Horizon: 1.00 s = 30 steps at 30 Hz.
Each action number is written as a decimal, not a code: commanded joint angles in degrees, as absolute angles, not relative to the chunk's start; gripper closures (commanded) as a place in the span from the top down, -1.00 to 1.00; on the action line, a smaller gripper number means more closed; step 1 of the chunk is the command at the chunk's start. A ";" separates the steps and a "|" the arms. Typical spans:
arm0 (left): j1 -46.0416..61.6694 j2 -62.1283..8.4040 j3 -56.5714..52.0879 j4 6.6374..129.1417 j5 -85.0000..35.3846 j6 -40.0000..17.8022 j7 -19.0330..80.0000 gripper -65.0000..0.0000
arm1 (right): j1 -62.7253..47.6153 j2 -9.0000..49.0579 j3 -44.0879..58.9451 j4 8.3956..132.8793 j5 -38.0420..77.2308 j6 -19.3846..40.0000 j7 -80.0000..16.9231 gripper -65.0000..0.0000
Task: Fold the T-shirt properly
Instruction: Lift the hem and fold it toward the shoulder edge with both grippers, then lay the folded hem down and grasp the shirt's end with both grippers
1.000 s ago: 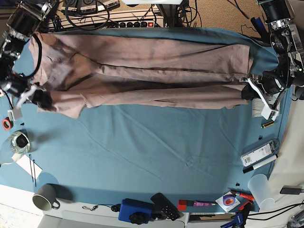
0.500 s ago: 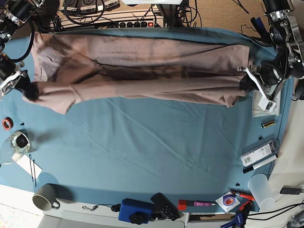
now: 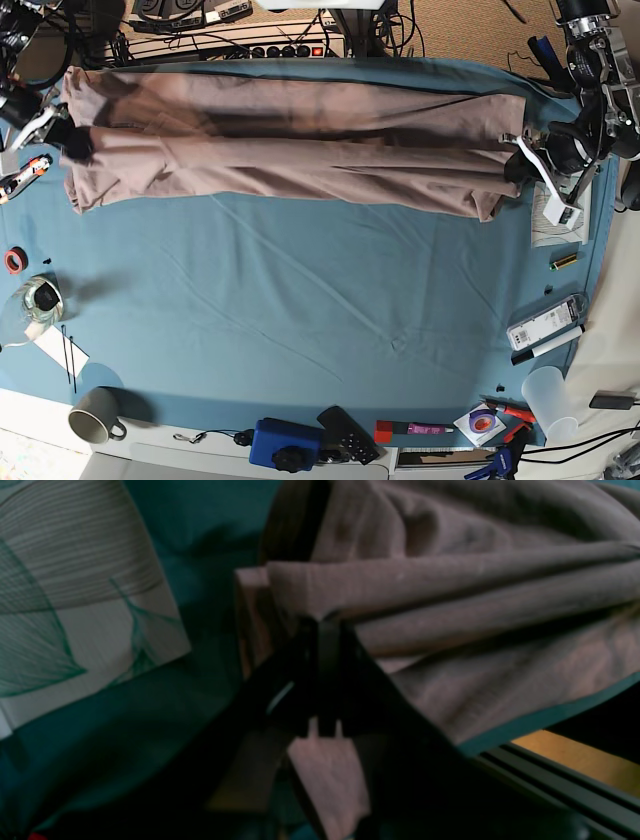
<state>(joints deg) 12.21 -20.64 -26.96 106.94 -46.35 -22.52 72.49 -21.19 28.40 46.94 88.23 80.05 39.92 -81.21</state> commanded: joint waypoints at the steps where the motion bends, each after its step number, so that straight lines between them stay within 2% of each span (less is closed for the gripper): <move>1: 12.49 -21.45 -27.29 107.87 -46.72 -22.57 72.16 -1.00 | -21.52 29.95 47.64 89.25 80.93 40.00 -80.00 -1.00; 14: 16.47 -21.43 -27.29 107.92 -44.97 -22.55 71.92 -1.00 | -22.35 25.54 47.64 89.25 70.87 40.00 -80.00 -1.00; 23: 16.49 -21.43 -27.29 107.92 -44.18 -22.70 71.96 -0.96 | -22.35 24.93 47.64 89.25 71.35 40.00 -80.00 -0.99; 27: 16.56 -21.45 -27.29 107.92 -44.73 -27.09 71.29 0.01 | -22.35 24.95 47.64 89.25 75.09 40.00 -80.00 -0.53; 29: 16.53 -21.45 -27.29 108.01 -45.50 -27.05 70.61 0.28 | -22.35 24.97 47.64 89.25 78.56 40.00 -80.00 -0.43; 30: 16.53 -21.45 -27.29 108.33 -45.47 -27.03 70.63 0.31 | -22.35 25.06 47.64 89.25 80.31 40.00 -80.00 -0.43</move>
<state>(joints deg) 16.78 -20.64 -26.96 107.15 -44.56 -26.85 71.50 -22.37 23.57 46.94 88.40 79.00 39.94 -80.97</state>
